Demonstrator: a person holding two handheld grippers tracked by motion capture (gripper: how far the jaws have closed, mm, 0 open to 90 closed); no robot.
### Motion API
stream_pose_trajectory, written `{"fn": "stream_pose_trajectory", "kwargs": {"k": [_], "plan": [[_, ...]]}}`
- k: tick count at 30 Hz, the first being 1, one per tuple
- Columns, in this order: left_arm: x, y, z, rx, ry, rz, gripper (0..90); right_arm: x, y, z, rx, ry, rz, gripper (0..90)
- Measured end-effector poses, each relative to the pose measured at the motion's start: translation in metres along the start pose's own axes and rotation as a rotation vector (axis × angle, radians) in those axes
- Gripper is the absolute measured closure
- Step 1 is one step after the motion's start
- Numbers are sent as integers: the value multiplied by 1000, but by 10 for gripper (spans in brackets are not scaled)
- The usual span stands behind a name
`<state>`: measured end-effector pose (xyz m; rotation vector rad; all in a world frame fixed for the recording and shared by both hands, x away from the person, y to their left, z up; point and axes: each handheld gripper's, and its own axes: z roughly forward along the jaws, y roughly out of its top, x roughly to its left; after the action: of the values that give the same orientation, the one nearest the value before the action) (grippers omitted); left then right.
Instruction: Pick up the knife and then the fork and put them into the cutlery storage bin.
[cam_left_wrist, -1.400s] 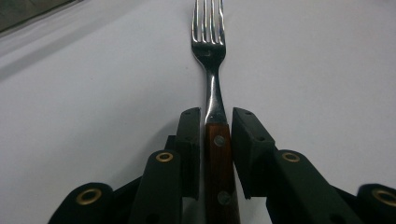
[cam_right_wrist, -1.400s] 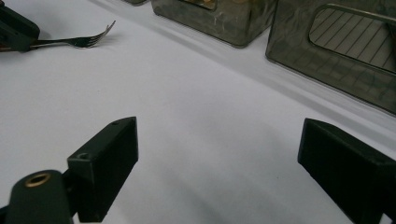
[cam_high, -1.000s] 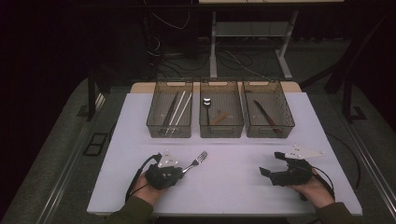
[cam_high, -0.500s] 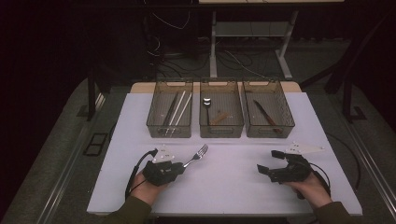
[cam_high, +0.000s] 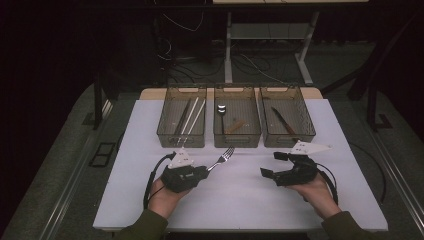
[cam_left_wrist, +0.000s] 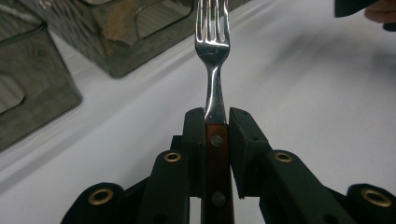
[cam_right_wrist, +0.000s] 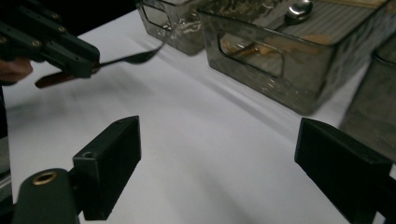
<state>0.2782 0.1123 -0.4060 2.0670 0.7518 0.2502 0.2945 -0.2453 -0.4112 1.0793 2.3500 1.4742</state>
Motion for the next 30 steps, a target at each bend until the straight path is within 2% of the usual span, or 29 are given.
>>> {"fn": "stream_pose_trajectory", "kwargs": {"k": [3,9,14,18,23,26,28,30], "plan": [[-4,6,5,-13,-11,11,769,2,7,8,-13,23,14,158],[-15,18,16,-49,-25,25,770,5,20,22,-50,73,25,247],[-25,19,19,-56,-42,50,769,6,25,32,-56,111,39,325],[-29,18,19,-60,-45,54,769,7,24,38,-62,141,63,386],[-32,17,21,-58,-41,70,769,4,25,42,-77,194,102,529],[-32,17,21,-61,-40,66,769,4,27,43,-84,217,123,673],[-32,17,21,-61,-40,68,769,5,29,42,-97,210,136,754],[-32,17,22,-60,-38,72,768,4,31,41,-117,235,153,791]]}}
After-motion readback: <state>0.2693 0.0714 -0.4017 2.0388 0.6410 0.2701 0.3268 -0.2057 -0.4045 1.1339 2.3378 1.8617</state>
